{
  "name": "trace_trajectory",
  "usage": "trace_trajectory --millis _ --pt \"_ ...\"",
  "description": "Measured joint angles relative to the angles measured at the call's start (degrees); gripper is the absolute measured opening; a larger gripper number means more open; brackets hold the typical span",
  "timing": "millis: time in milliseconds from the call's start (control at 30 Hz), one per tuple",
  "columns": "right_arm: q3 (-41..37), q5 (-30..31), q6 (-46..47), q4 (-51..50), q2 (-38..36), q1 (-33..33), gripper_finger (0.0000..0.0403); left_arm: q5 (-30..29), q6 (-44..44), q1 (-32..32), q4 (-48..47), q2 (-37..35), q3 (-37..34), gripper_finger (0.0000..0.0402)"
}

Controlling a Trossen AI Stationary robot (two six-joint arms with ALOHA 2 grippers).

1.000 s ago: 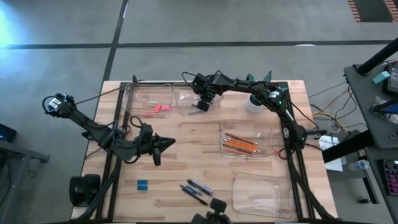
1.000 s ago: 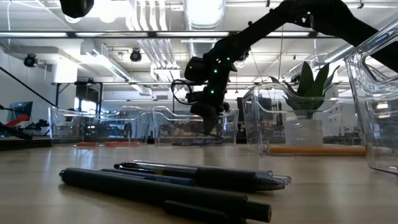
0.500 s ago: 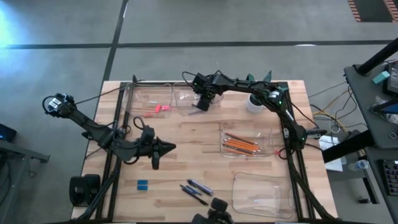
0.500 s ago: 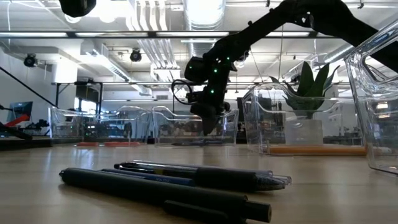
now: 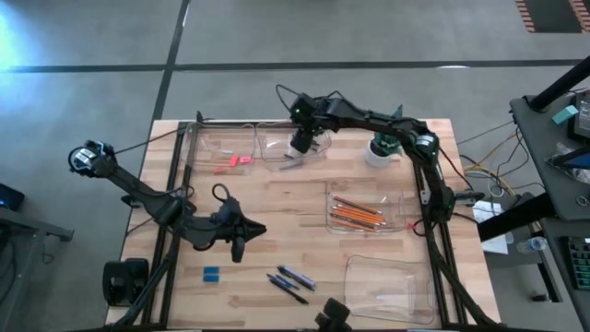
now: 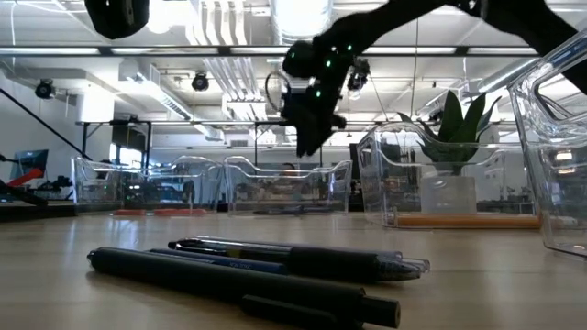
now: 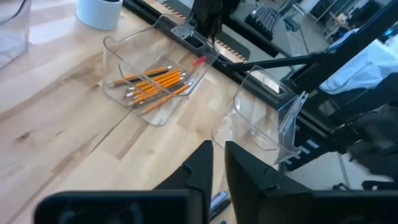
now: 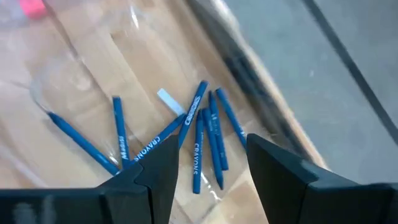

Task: Sort crayons/erasers/pens/pencils in bins
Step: Put the blue eraser into the top left transparent bin

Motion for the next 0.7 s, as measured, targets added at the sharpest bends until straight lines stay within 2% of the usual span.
trace_trajectory --millis 167,367,467,700 --pt "0.0 -0.1 3.2 -1.9 -5.1 0.9 0.0181 0.2 0.7 0.3 0.3 0.6 0.0 0.0084" --pt "0.0 -0.1 7.2 -6.0 -11.4 3.9 0.0178 1.6 5.7 0.3 -0.1 0.5 0.0 0.0145" --pt "0.0 -0.1 9.1 -7.7 -14.3 6.7 0.0178 5.3 6.0 0.3 -0.6 0.4 0.0 0.0152" --pt "0.0 -0.1 15.0 -10.6 -19.7 14.6 0.0176 14.7 5.7 0.3 -10.2 -1.8 0.0 0.0153"
